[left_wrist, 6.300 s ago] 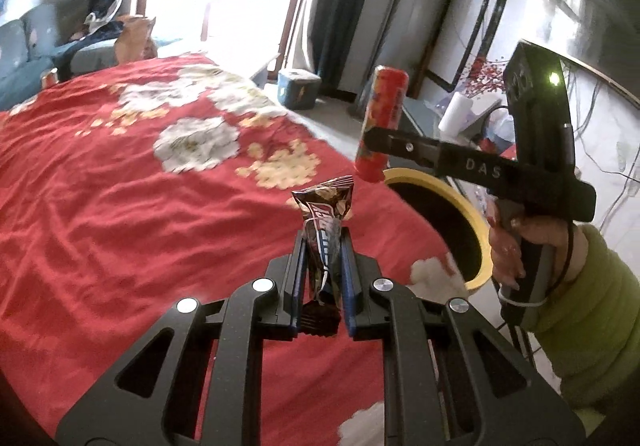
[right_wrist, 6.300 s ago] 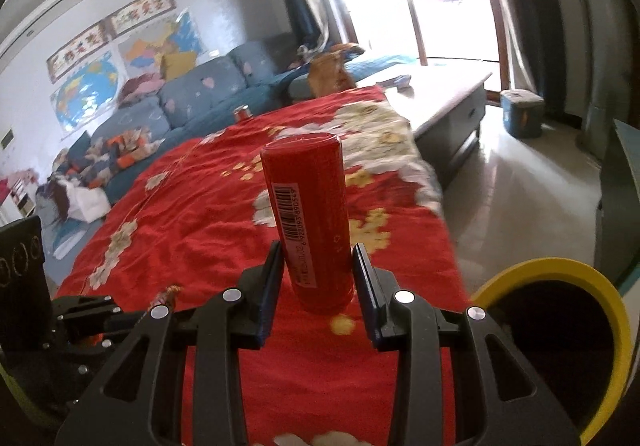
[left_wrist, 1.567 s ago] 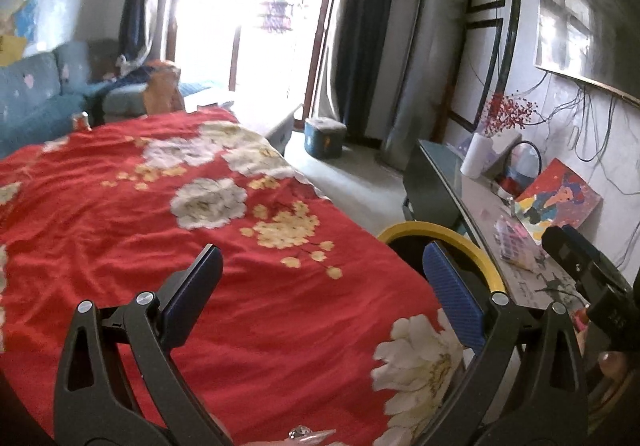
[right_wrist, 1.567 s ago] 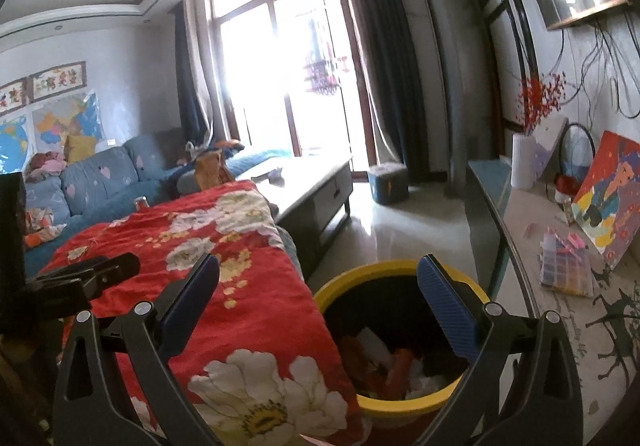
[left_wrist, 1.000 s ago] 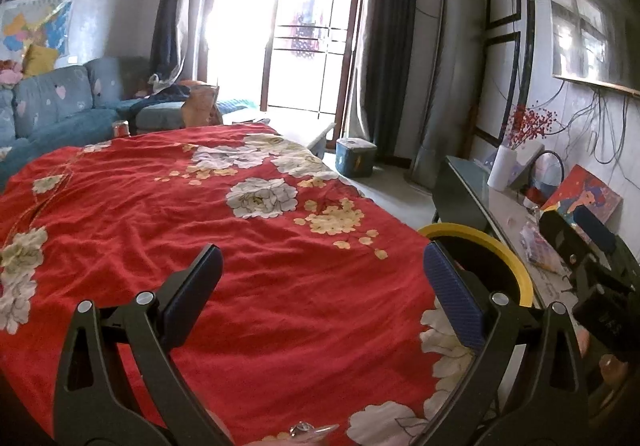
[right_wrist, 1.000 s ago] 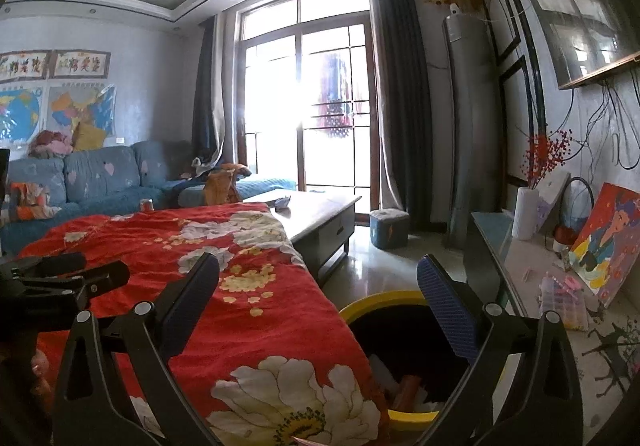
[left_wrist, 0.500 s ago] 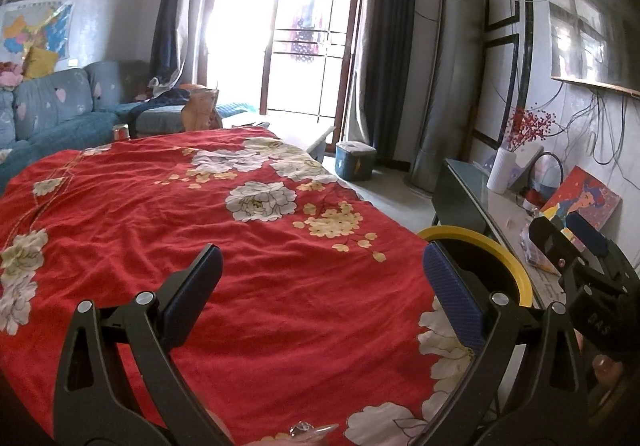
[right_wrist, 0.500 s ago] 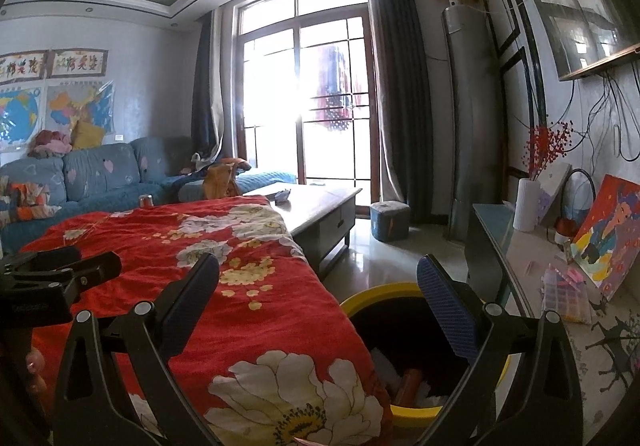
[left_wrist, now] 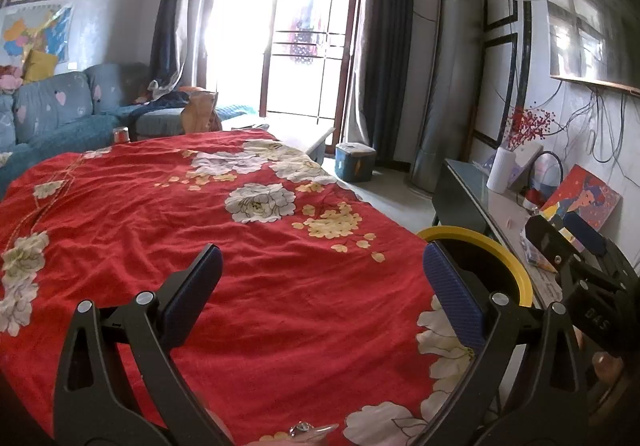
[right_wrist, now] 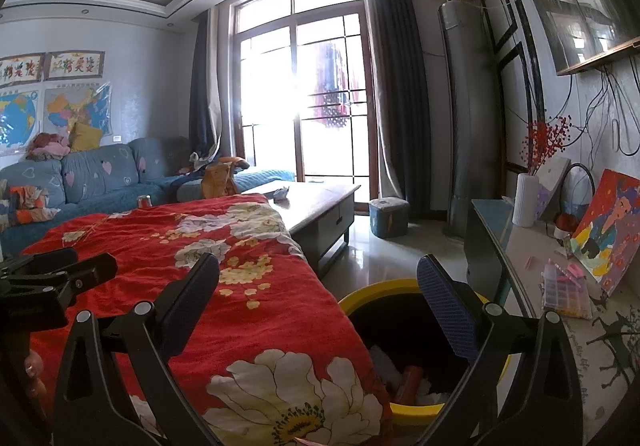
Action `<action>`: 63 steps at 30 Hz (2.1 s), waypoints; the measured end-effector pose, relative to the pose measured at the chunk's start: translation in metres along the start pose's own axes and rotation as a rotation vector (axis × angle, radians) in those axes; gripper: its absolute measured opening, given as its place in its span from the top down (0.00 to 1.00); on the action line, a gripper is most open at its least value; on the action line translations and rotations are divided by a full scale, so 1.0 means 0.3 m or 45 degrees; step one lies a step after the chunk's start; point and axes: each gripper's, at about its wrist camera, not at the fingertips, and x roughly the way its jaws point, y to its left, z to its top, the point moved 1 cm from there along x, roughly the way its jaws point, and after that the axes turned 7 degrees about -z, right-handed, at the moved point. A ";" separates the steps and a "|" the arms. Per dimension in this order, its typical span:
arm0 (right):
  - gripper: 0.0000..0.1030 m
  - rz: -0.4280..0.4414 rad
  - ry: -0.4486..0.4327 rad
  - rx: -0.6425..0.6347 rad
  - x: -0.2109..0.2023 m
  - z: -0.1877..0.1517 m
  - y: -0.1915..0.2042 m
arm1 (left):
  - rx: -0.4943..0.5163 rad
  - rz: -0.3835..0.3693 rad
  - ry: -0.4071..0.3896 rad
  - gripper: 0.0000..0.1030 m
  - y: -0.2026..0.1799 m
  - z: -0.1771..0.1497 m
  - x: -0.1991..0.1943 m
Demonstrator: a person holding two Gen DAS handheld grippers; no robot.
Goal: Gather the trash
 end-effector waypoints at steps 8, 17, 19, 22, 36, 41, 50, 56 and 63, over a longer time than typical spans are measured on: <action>0.06 0.000 0.002 0.001 0.002 0.001 -0.002 | 0.001 0.000 0.000 0.11 0.000 0.000 0.001; 0.06 0.000 0.001 0.001 0.003 0.003 -0.005 | 0.001 -0.001 -0.002 0.11 -0.001 -0.001 0.000; 0.06 0.003 0.002 0.001 0.004 0.003 -0.005 | 0.003 -0.003 -0.001 0.11 -0.002 0.000 0.000; 0.06 0.002 0.001 0.002 0.003 0.004 -0.006 | 0.002 -0.002 0.000 0.11 -0.002 -0.001 0.000; 0.06 0.003 0.003 0.004 0.004 0.007 -0.007 | 0.001 -0.001 -0.001 0.11 -0.003 -0.001 0.000; 0.06 0.004 0.004 0.005 0.005 0.008 -0.008 | -0.002 -0.002 0.007 0.11 -0.004 -0.003 0.002; 0.06 0.063 0.014 0.000 0.013 0.027 0.030 | -0.054 0.014 0.044 0.11 0.030 0.000 0.001; 0.06 0.362 0.205 -0.005 0.095 0.103 0.329 | -0.224 0.237 0.071 0.11 0.337 0.045 -0.107; 0.06 0.832 0.674 -0.203 0.215 0.049 1.108 | -0.634 0.904 0.132 0.11 1.047 -0.031 -0.392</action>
